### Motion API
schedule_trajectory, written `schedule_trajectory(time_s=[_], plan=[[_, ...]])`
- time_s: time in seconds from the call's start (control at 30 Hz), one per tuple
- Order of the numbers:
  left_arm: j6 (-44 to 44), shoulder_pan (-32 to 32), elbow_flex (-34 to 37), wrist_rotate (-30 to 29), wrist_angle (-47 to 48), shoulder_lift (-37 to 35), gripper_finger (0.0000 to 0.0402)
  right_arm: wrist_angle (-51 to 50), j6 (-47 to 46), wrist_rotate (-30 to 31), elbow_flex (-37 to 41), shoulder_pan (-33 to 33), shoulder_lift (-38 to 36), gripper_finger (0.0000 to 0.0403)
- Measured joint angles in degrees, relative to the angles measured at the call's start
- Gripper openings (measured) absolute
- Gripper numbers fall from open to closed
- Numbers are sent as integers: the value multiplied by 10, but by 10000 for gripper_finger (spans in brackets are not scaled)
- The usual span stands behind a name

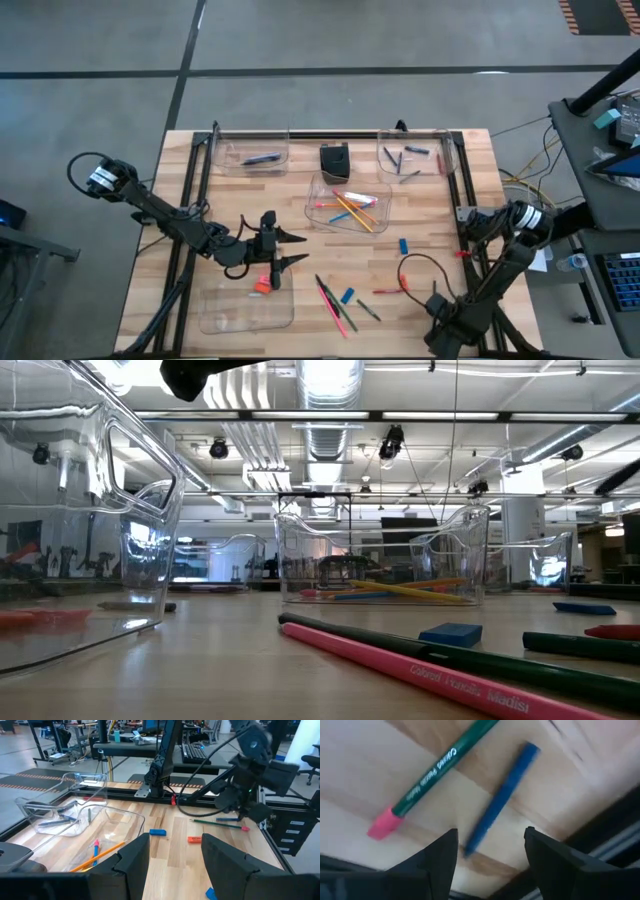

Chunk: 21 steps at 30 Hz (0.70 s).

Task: Sort crayons/erasers/pens/pencils in bins
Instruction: Put the blue crayon into the top right transparent bin

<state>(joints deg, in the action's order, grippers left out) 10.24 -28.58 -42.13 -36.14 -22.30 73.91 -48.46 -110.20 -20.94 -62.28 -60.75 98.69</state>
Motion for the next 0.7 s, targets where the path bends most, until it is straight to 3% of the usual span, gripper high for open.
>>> schedule_trajectory(time_s=[0.23,0.5,0.7], plan=[[0,0,0,0,0,0,166,115,-43,48,83,-5,-51,193],[0,0,1,1,3,0,166,213,-55,41,147,-14,-53,118],[0,0,2,1,2,0,166,220,-32,40,148,-15,-42,60]])
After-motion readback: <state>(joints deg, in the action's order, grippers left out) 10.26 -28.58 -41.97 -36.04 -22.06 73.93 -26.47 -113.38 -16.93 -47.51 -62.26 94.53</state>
